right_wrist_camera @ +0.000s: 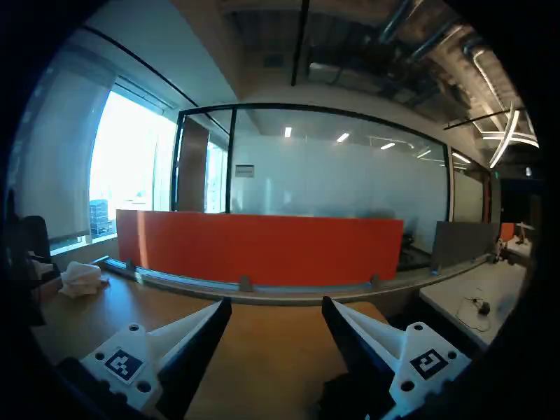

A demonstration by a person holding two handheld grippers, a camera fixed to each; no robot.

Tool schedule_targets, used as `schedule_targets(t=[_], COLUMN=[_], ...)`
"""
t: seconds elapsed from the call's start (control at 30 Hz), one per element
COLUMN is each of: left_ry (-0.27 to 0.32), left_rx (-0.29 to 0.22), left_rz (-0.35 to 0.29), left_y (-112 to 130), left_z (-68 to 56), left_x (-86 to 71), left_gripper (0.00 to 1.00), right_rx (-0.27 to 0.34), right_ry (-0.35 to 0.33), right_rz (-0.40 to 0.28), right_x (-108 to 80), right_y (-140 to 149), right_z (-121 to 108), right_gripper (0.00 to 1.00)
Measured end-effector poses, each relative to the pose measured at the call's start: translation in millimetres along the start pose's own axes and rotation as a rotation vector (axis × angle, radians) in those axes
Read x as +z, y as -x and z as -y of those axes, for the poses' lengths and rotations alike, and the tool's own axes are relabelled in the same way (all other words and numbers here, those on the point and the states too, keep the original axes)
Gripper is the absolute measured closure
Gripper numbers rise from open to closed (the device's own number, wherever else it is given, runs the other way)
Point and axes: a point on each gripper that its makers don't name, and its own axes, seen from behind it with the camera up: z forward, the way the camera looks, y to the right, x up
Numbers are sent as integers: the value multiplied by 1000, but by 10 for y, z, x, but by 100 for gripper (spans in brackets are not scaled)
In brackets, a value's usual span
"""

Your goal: Fold towel

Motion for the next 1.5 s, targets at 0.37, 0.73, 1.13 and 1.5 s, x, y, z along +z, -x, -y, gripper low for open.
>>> schedule_targets(t=[0.37, 0.73, 1.13, 1.5], left_ry=[4, 6, 3, 8], left_rx=[-5, -5, 15, 79], left_rz=[-49, -58, -85, -98], left_y=[-182, -199, -198, -45], left_z=[20, 18, 36, 5], left_x=[33, 50, 110, 124], left_gripper=[7, 7, 7, 7], right_rx=[21, 19, 4, 42], right_ry=[-43, -31, -52, -98], right_rz=[-6, 2, 17, 19], right_x=[71, 82, 212, 230], right_y=[-16, -26, -106, -159], right_z=[462, 527, 606, 888], right_gripper=[0, 0, 0, 0])
